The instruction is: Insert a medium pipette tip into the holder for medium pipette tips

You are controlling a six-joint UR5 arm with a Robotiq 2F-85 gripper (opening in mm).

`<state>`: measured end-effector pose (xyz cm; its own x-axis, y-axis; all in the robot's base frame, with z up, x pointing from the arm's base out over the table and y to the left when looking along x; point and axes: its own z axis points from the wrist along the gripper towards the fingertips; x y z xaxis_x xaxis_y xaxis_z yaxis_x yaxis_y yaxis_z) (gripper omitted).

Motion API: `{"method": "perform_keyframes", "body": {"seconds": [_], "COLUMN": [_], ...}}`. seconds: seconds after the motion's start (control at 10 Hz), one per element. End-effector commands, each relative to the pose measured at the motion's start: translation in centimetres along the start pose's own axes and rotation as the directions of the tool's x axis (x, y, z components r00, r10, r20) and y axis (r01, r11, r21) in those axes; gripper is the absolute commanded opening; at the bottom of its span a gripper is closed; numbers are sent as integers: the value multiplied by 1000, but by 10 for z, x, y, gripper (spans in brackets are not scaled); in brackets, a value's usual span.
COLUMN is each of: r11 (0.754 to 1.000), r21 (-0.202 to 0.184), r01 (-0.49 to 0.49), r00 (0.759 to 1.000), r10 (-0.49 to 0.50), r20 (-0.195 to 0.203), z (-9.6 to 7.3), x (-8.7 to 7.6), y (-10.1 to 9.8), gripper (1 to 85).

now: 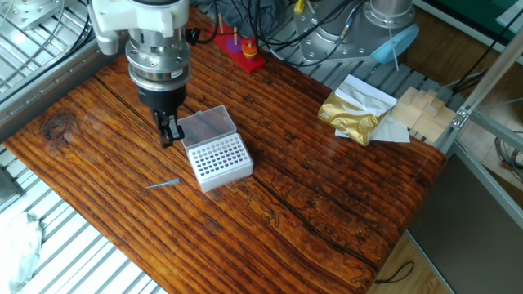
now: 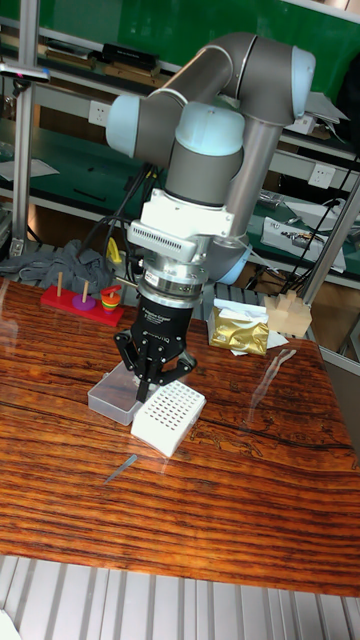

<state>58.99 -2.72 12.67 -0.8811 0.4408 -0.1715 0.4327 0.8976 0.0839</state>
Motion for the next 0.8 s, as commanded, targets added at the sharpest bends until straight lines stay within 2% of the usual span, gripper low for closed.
{"method": "perform_keyframes", "body": {"seconds": [0.0, 0.1, 0.2, 0.3, 0.5, 0.7], "r11": [1000, 999, 997, 995, 993, 991], "r21": [2, 13, -5, -46, -66, -75], "r01": [-13, -38, -72, -92, -97, -107], "r00": [1000, 999, 997, 995, 993, 991], "r10": [13, 38, 72, 93, 101, 112], "r20": [-26, 9, 10, 25, 66, 68], "z": [-1, -1, -1, -2, -2, -2], "x": [6, -3, -3, -8, -19, -20], "y": [-1, -4, 0, 10, 15, 17], "gripper": [10, 10, 10, 10, 10, 10]}}
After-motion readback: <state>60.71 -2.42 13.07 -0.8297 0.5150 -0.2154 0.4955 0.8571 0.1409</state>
